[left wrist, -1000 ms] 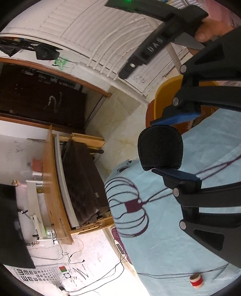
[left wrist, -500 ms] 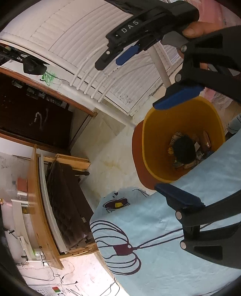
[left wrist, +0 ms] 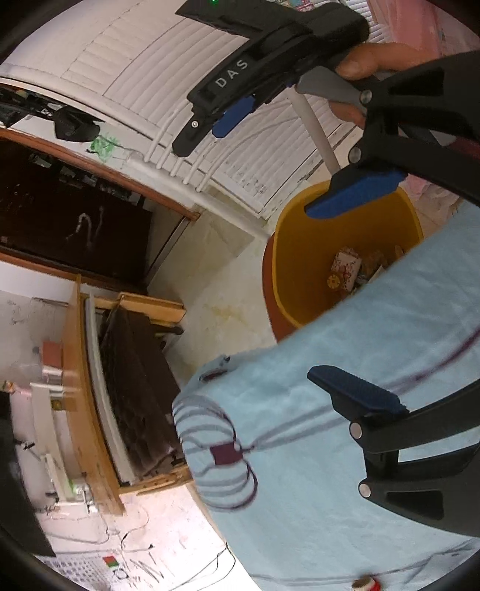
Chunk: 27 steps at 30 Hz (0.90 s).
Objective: Collect trash
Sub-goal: 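Carry the pad and lid to the wastebasket and open both tools over it, then grasp the red-white thread tube with the left tool while the right tool grasps the white paper slip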
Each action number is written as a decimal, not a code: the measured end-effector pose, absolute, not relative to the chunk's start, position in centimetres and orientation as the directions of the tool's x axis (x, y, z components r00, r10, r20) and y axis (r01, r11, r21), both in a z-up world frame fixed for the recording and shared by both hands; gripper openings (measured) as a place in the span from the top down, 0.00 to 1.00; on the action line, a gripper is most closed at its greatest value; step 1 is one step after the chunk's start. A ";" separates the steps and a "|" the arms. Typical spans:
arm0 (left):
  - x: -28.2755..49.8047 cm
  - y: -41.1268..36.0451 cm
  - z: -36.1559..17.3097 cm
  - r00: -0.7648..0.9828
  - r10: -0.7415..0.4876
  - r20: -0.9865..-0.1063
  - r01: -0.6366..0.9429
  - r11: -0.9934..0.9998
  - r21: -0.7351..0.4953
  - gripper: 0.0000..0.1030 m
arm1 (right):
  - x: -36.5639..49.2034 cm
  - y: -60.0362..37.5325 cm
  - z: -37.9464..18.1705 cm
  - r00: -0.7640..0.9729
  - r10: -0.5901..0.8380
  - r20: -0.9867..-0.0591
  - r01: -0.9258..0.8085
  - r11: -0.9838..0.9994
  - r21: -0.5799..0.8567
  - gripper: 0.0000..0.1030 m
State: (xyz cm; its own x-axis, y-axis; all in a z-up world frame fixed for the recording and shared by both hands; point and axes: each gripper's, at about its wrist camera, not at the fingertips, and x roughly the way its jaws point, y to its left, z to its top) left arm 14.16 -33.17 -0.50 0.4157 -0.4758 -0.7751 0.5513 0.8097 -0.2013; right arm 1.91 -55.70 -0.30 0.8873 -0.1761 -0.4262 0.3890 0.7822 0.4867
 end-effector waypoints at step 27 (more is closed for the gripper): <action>19.5 -8.9 -0.5 0.563 0.036 -0.826 0.089 0.991 0.104 0.15 | 5.7 -36.6 1.4 0.852 0.305 -0.426 -0.165 0.928 0.334 0.06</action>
State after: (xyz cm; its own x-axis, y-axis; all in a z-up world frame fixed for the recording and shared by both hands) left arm 19.50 -8.94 -0.46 0.5629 0.0360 -0.8257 0.0891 0.9906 0.1040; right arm 5.67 -36.58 1.42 0.8518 0.3050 -0.4260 -0.1652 0.9279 0.3342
